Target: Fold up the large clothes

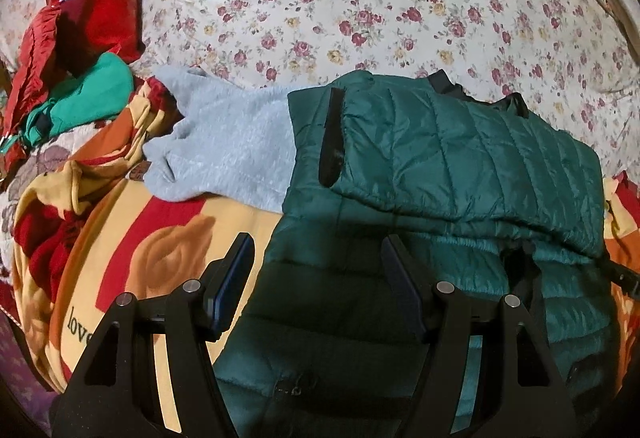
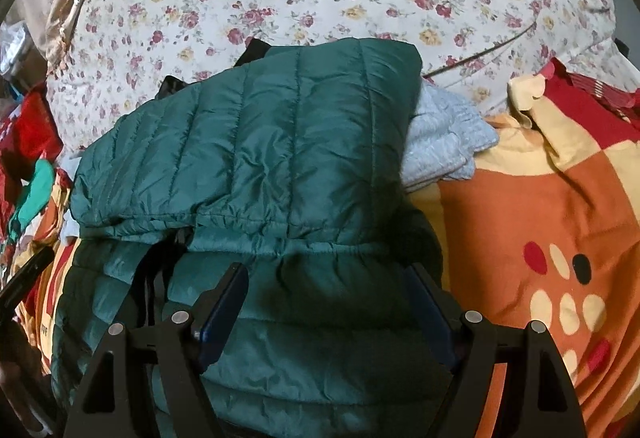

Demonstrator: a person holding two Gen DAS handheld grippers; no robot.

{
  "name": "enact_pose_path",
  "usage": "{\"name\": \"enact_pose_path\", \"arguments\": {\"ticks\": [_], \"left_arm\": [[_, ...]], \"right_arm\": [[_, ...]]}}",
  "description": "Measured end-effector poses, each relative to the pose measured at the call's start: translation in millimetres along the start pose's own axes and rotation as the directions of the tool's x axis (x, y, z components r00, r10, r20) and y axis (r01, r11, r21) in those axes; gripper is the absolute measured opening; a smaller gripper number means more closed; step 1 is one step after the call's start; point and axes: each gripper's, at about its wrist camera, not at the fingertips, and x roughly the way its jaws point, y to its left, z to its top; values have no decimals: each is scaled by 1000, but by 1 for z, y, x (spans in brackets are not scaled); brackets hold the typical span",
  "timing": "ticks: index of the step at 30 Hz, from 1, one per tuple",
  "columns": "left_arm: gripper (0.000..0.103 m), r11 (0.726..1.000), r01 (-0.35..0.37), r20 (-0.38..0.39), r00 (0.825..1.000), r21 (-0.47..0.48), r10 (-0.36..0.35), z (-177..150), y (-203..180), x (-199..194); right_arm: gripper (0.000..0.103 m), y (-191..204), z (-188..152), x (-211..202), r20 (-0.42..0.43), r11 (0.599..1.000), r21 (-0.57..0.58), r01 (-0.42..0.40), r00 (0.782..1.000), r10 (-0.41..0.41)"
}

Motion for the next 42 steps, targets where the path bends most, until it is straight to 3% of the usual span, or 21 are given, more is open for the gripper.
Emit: {"name": "enact_pose_path", "arguments": {"ticks": [15,23,32,34,42], "left_arm": [[66,1000,3,-18,1000,-28,-3,-4,7,3],[66,994,39,-48,998,-99,-43,10,2,29],[67,998,-1,-96,995,-58,-4,39,-27,88],[71,998,-11,-96,995,-64,5,41,-28,94],[71,997,18,-94,995,-76,-25,35,-12,72]], "right_arm": [[78,-5,-4,9,-19,999,5,36,999,-36],[79,-19,35,37,3,990,140,17,1000,-17],[80,-19,72,75,61,994,95,52,996,-58],[80,-18,77,79,60,995,88,54,996,-59],[80,-28,65,35,38,991,131,-18,999,13]]}}
